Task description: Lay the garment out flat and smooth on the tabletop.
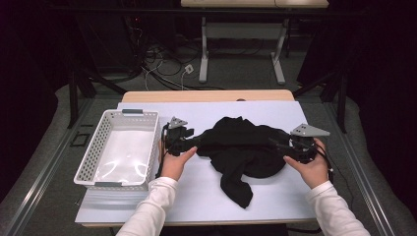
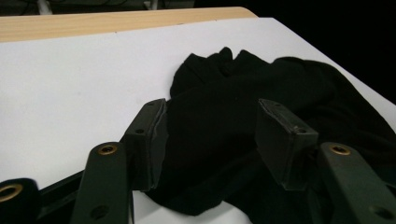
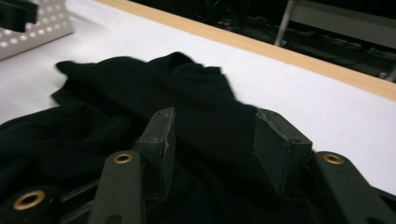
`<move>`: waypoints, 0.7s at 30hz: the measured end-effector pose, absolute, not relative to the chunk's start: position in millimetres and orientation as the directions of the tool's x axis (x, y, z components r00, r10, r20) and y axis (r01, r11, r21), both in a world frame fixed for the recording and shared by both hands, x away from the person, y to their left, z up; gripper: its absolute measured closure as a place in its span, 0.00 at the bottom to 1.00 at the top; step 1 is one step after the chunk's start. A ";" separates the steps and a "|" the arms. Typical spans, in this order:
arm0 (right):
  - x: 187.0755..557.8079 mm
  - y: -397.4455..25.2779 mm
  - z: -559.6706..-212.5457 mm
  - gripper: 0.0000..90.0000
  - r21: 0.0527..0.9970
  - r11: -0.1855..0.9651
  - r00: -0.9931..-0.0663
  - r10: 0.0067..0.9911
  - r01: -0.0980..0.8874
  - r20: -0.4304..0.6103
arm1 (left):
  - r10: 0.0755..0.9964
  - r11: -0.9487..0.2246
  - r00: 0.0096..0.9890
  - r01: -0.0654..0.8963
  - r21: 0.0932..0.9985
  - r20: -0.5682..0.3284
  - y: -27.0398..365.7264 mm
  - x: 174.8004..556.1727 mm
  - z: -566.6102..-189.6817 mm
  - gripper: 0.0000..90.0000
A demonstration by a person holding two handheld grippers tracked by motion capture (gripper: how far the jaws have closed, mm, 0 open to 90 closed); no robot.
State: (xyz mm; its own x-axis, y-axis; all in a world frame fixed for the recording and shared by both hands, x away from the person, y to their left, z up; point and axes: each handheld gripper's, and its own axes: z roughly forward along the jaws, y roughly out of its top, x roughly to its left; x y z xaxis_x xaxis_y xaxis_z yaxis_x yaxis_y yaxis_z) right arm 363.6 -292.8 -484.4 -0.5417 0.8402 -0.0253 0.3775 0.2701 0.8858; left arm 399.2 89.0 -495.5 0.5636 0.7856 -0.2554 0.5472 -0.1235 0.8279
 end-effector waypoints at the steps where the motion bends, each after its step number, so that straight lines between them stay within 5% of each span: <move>1: 360.4 -290.5 -485.6 0.54 0.886 0.275 -0.549 0.835 0.374 -0.027 | 0.781 -0.126 0.569 0.548 0.827 -0.258 88.7 396.8 -496.3 0.47; 21: 312.5 -267.1 -507.4 0.46 0.902 0.241 -0.608 0.794 0.357 0.028 | 0.719 -0.147 0.640 0.522 0.840 -0.272 88.6 348.1 -504.6 0.41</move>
